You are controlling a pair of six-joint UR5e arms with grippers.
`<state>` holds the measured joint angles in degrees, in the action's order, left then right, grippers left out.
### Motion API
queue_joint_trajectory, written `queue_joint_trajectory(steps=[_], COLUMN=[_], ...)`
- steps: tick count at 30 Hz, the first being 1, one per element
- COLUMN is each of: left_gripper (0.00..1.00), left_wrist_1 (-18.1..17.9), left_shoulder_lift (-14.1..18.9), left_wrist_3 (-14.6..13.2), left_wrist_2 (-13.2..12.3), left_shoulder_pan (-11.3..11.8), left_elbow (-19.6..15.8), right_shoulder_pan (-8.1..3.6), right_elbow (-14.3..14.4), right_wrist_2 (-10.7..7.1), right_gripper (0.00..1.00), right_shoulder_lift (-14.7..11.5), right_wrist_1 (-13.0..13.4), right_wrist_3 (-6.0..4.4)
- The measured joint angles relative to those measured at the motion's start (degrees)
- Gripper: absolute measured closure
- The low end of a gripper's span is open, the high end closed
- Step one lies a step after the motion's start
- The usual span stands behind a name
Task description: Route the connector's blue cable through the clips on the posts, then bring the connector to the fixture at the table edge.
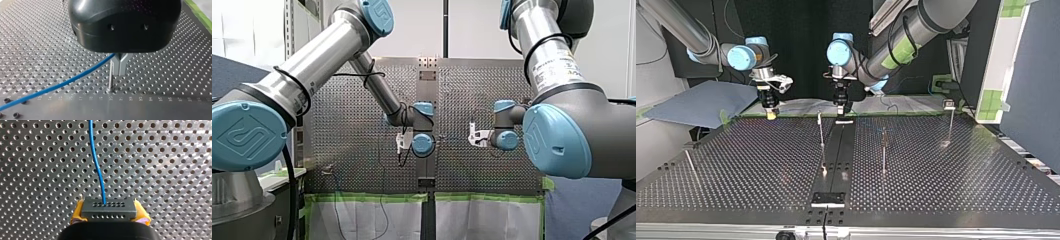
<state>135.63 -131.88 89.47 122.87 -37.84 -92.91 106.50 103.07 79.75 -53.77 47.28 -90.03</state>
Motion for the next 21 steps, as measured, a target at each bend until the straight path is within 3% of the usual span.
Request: queue_joint_trajectory(steps=[6, 21], left_gripper=[1.0, 1.0], left_wrist_1=[0.1, 1.66], left_shoulder_lift=[-0.03, -0.06], left_wrist_3=[0.0, 0.19], left_wrist_2=[-0.1, -1.09], left_shoulder_pan=[0.19, 1.19], left_elbow=[0.34, 2.29], right_shoulder_pan=[0.0, -0.01], right_elbow=[-0.63, -1.62], right_wrist_2=[-0.1, -0.12], right_gripper=[1.0, 1.0], right_shoulder_lift=[1.42, 1.75], right_wrist_1=[-0.17, -0.71], right_wrist_3=[0.36, 0.27])
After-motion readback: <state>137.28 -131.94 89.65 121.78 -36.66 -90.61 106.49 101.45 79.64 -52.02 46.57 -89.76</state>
